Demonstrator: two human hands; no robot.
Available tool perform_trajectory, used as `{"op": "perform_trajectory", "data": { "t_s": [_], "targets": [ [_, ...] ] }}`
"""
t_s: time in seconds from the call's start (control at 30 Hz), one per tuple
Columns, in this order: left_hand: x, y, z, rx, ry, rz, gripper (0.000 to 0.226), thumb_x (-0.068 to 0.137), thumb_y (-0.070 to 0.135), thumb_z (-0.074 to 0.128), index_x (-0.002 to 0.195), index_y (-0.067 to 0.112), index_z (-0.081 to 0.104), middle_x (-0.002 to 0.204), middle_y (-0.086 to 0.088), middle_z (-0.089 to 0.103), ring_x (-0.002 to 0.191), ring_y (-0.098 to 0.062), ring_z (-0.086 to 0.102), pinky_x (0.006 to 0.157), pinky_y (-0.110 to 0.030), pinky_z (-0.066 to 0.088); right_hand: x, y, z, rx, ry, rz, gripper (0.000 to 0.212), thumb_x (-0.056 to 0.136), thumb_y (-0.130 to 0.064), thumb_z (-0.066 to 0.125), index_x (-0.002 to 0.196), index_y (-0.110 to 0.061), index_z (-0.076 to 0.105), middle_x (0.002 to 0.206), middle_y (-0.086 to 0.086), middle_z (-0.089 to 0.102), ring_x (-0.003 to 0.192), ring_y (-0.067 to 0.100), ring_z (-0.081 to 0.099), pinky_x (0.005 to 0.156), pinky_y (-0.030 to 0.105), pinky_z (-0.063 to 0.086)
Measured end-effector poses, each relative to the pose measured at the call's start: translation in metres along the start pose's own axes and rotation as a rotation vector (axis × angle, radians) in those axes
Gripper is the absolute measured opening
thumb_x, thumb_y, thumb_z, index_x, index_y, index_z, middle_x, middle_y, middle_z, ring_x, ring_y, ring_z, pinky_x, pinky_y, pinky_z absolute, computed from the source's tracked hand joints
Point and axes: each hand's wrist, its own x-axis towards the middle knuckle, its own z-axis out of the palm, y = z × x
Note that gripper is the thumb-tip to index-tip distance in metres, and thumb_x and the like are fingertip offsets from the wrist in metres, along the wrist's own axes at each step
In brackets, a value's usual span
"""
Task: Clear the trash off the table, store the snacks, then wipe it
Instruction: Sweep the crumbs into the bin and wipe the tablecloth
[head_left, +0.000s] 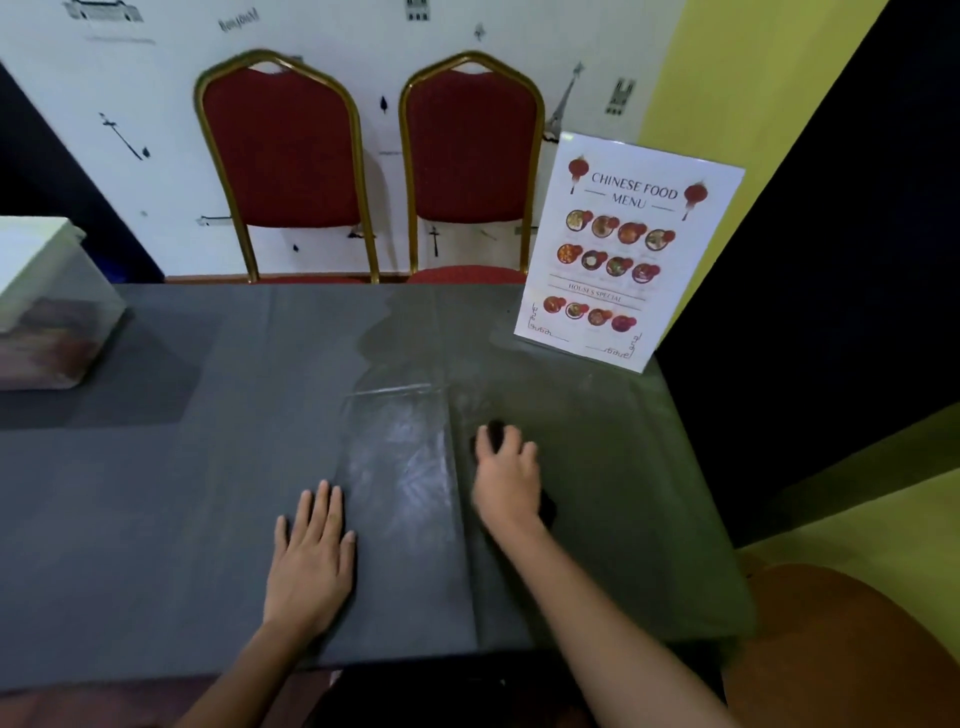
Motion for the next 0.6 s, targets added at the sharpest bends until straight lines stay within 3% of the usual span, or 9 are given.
{"op": "perform_trajectory", "data": {
  "t_s": [0.07,0.13,0.33,0.47,0.6],
  "targets": [
    [-0.001,0.004,0.0,-0.001,0.009,-0.003,0.083,0.081,0.05,-0.003,0.149,0.01,0.02,0.158,-0.009,0.016,0.147,-0.026,0.01,0.117,-0.047,0.01,-0.023,-0.005,0.006,-0.016,-0.069,-0.19,0.058,0.092,-0.012,0.04,0.148,-0.021,0.028,0.142,0.018,0.031,0.112,0.038,0.039,0.095,0.043,0.039],
    [-0.001,0.006,-0.001,0.001,0.008,-0.001,0.083,0.081,0.05,-0.003,0.149,0.009,0.02,0.158,-0.008,0.016,0.147,-0.026,0.011,0.117,-0.048,0.01,-0.027,0.02,0.004,-0.04,-0.054,-0.232,0.056,0.094,-0.014,0.037,0.147,-0.027,0.03,0.142,0.014,0.034,0.112,0.036,0.04,0.094,0.041,0.04],
    [-0.003,0.0,0.002,0.0,0.003,0.019,0.082,0.082,0.05,-0.004,0.149,0.01,0.019,0.159,-0.007,0.015,0.147,-0.025,0.01,0.118,-0.047,0.011,-0.033,0.152,-0.026,-0.166,0.087,0.332,0.053,0.095,-0.02,0.039,0.146,-0.032,0.034,0.137,0.011,0.039,0.11,0.033,0.045,0.094,0.036,0.04],
    [-0.011,-0.005,0.004,-0.003,-0.009,0.04,0.078,0.084,0.048,0.0,0.148,0.009,0.023,0.158,-0.008,0.018,0.147,-0.026,0.013,0.118,-0.047,0.012,-0.042,0.129,-0.027,-0.049,0.102,0.559,0.05,0.095,-0.023,0.042,0.145,-0.025,0.037,0.137,0.016,0.036,0.113,0.039,0.044,0.097,0.04,0.039],
    [-0.019,-0.009,0.005,-0.014,-0.026,0.089,0.076,0.086,0.047,0.005,0.147,0.007,0.025,0.156,-0.011,0.022,0.146,-0.029,0.016,0.117,-0.049,0.013,-0.077,0.026,0.001,-0.007,0.065,0.224,0.055,0.091,-0.018,0.043,0.145,-0.025,0.035,0.138,0.014,0.038,0.107,0.036,0.044,0.094,0.041,0.041]
  ]
}}
